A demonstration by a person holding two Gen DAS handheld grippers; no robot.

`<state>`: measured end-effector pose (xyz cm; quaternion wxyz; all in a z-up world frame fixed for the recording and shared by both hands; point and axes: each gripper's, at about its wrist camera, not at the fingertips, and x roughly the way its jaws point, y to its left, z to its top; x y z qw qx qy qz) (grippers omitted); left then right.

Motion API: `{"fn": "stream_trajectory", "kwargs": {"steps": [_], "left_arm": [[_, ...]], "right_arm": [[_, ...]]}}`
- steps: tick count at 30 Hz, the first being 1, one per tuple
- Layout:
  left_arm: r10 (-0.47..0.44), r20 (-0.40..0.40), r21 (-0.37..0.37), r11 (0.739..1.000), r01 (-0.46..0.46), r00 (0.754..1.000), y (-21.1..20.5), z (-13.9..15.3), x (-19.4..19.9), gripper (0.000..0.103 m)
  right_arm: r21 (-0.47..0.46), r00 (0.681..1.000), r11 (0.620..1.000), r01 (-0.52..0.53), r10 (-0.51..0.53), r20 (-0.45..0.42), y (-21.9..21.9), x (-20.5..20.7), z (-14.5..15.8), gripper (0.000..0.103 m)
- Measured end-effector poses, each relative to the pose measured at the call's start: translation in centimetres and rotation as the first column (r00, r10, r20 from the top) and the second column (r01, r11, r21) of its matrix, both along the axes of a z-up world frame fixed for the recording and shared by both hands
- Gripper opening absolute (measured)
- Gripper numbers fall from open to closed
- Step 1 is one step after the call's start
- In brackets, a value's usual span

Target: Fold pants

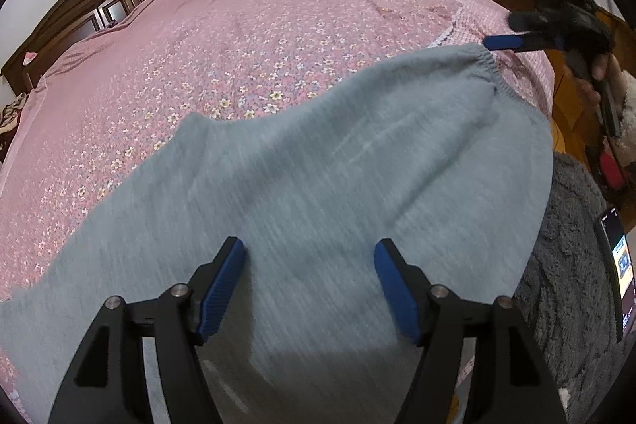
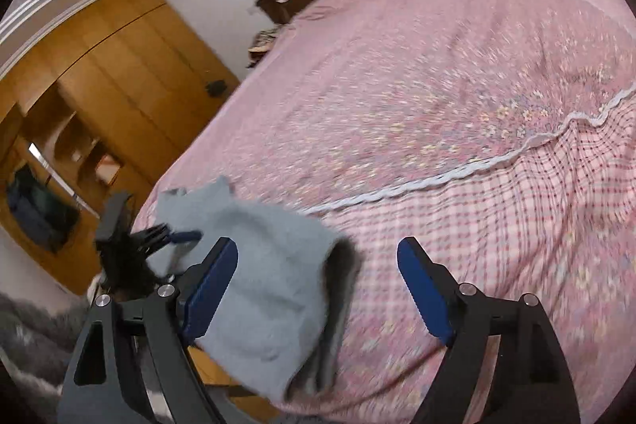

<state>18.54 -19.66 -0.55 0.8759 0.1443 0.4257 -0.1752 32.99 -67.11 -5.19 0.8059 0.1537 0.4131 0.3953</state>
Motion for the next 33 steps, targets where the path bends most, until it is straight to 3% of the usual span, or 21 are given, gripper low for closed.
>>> {"fn": "stream_trajectory", "kwargs": {"steps": [3,4,6,8,10,12,16,23,28,30,33], "left_arm": [[-0.003,0.002,0.001,1.0,0.003,1.0,0.1,0.0,-0.1,0.072],[-0.007,0.002,0.0,1.0,0.007,1.0,0.2,0.0,-0.2,0.072],[-0.008,0.0,-0.008,1.0,0.008,1.0,0.4,0.0,-0.2,0.072],[-0.009,-0.001,-0.014,1.0,0.009,1.0,0.6,-0.1,-0.2,0.072],[-0.011,0.0,-0.019,1.0,0.011,1.0,0.6,-0.1,-0.2,0.072],[-0.015,0.002,-0.022,1.0,0.015,1.0,0.6,-0.1,-0.1,0.072],[-0.016,0.002,-0.03,0.999,0.016,1.0,0.7,-0.1,0.0,0.072],[-0.021,0.009,-0.028,0.999,0.021,1.0,0.5,-0.1,-0.1,0.072],[-0.026,0.011,-0.033,0.999,0.026,1.0,0.7,-0.1,-0.4,0.073],[-0.028,0.014,-0.03,0.999,0.029,1.0,0.6,-0.1,-0.4,0.073],[-0.03,0.015,-0.03,0.999,0.03,0.999,0.7,-0.1,-0.6,0.073]], "right_arm": [[-0.005,0.988,0.992,-0.126,0.126,-0.085,2.1,1.9,-2.3,0.085],[-0.056,0.986,0.986,-0.156,0.152,-0.071,3.0,1.9,-2.6,0.085],[-0.067,0.98,0.978,-0.196,0.193,-0.051,3.5,2.2,-2.5,0.085],[-0.026,0.978,0.978,-0.206,0.205,-0.032,3.4,2.3,-1.9,0.076],[-0.045,0.976,0.975,-0.217,0.218,0.016,3.7,1.7,-1.1,0.046],[-0.115,0.97,0.968,-0.222,0.232,0.078,4.6,0.8,-0.6,0.043],[-0.168,0.964,0.95,-0.262,0.267,0.013,5.6,1.2,-2.6,0.041],[0.034,0.967,0.971,-0.238,0.24,-0.081,2.7,2.6,-3.9,0.034],[0.108,0.947,0.96,-0.257,0.273,-0.169,1.3,3.7,-4.3,0.034],[0.169,0.93,0.956,-0.238,0.274,-0.243,0.6,4.5,-5.0,0.034],[0.18,0.908,0.96,-0.215,0.264,-0.325,0.8,5.3,-5.8,0.028]]}}
